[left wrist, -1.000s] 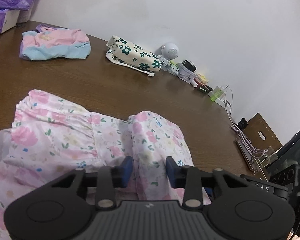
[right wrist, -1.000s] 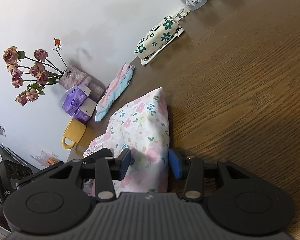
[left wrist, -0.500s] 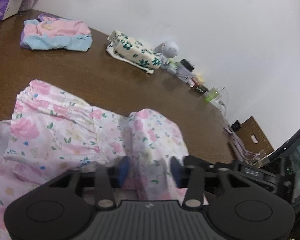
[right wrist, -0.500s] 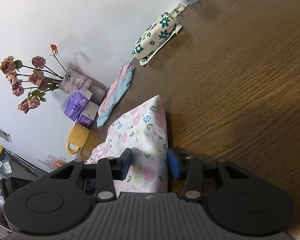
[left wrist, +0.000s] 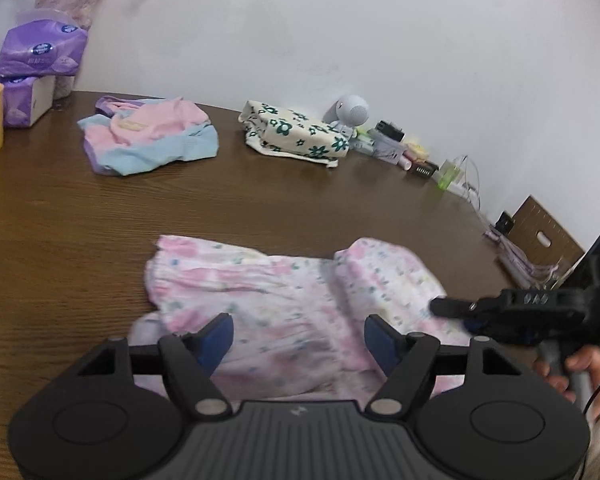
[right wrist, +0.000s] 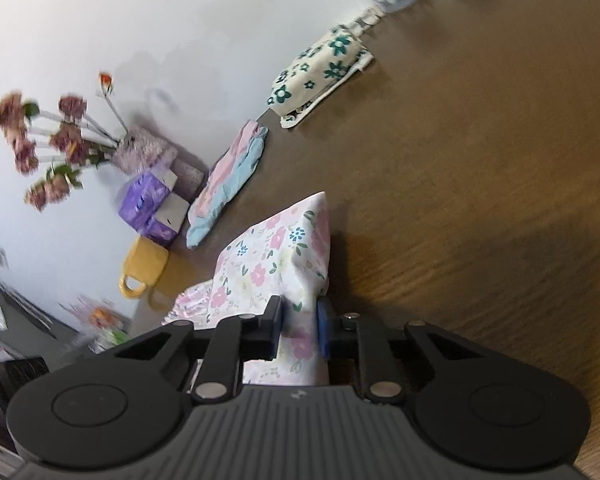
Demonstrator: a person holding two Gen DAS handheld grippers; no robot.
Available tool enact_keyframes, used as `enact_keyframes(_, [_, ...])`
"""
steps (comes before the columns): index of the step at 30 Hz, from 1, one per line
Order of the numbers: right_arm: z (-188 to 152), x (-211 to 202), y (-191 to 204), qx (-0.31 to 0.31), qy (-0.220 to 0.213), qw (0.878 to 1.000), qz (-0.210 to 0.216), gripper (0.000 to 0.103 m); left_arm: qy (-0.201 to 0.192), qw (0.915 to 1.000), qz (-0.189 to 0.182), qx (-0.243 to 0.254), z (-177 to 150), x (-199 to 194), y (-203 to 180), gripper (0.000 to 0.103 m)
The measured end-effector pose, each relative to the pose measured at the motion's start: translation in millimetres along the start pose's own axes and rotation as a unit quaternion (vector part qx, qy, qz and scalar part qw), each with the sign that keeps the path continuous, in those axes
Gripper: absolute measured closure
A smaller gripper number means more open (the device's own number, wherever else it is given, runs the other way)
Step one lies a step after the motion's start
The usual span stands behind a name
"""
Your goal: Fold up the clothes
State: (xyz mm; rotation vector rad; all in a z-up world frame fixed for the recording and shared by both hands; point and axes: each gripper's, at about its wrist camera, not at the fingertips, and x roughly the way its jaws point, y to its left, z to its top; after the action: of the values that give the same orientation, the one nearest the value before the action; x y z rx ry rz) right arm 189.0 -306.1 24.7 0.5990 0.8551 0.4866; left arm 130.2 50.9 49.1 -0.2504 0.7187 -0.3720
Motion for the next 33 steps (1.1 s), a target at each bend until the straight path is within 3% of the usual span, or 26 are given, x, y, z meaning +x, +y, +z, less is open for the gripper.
enact_keyframes(4, [15,-5,22,-0.065,0.009,0.997,-0.047,0.088,0.01,0.9986,-0.004,0.051,4,-1,0,0.032])
enact_keyframes(8, [27,-7,47,-0.136,0.024,0.984,-0.109,0.088,0.026,0.9884,-0.017,0.148,6,8,-17,0.038])
enact_keyframes(13, [33,-2,85,-0.225,0.044,0.956,-0.182,0.088,0.062,0.9647,-0.037,0.253,1,25,-31,0.051])
enact_keyframes(16, [27,7,111,-0.282,0.058,0.932,-0.22,0.088,0.072,0.9545,-0.047,0.285,-3,31,-33,0.052])
enact_keyframes(22, [8,23,161,-0.367,0.069,0.89,-0.26,0.088,0.087,0.9439,-0.08,0.308,-5,43,-29,0.052])
enact_keyframes(29, [-17,47,201,-0.439,0.074,0.839,-0.313,0.088,0.088,0.9419,-0.123,0.3,-1,42,-17,0.05])
enact_keyframes(33, [-32,58,217,-0.467,0.079,0.821,-0.32,0.088,0.091,0.943,-0.155,0.28,-1,39,-7,0.045])
